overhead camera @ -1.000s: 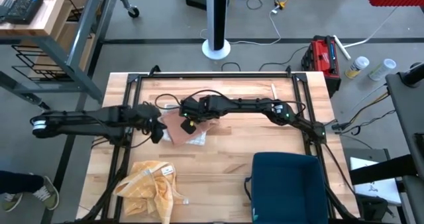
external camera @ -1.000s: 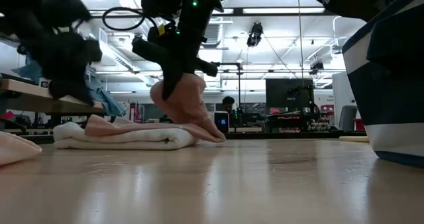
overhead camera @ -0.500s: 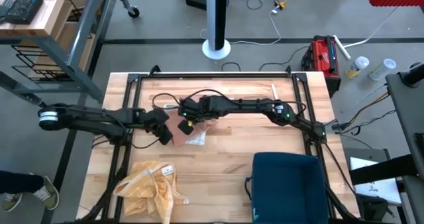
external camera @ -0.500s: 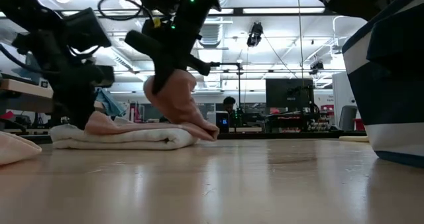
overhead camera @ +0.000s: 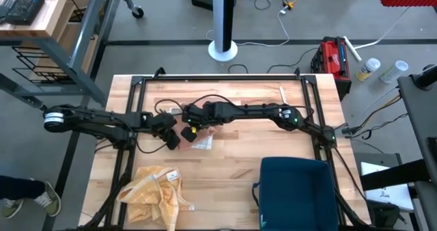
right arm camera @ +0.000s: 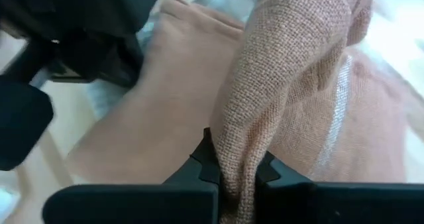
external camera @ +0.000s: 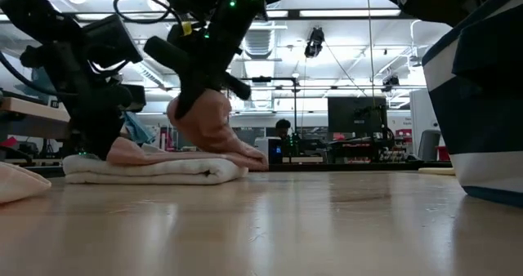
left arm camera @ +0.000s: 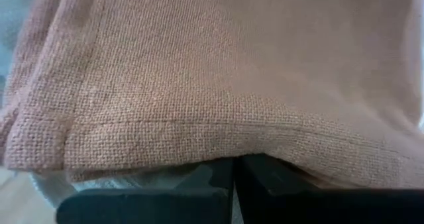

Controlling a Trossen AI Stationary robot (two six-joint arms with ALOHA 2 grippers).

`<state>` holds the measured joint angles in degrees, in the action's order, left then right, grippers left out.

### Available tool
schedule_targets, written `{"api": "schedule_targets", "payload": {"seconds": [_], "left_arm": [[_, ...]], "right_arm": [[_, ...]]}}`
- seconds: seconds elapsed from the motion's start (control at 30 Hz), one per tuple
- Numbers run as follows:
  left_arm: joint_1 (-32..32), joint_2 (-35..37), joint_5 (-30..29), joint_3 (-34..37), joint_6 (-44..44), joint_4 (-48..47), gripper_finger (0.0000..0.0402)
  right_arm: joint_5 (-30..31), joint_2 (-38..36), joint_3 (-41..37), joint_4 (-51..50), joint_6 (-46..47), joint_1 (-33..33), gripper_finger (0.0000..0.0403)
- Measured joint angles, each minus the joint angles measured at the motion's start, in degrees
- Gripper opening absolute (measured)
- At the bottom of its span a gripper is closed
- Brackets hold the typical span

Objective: Fold towel
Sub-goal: Fold the brown towel

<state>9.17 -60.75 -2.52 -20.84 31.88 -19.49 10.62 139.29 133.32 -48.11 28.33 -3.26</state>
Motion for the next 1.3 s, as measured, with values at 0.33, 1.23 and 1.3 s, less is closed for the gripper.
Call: {"api": "schedule_targets", "payload": {"seconds": [0.33, 1.23, 1.3], "left_arm": [[-0.02, 1.73, -0.01, 0.31, -0.09, -0.17, 0.0], [-4.13, 20.34, 12.43, -0.07, 6.14, -13.78, 0.0], [-4.13, 22.26, 11.33, -0.09, 4.53, -12.91, 0.0]], "right_arm": [[-1.62, 2.61, 0.0, 4.88, 0.57, 0.26, 0.0079], [-4.18, -3.17, 1.75, -7.22, -11.95, 0.56, 0.0219], [-2.67, -3.29, 1.72, -9.78, -15.07, 1.68, 0.0216]]}}
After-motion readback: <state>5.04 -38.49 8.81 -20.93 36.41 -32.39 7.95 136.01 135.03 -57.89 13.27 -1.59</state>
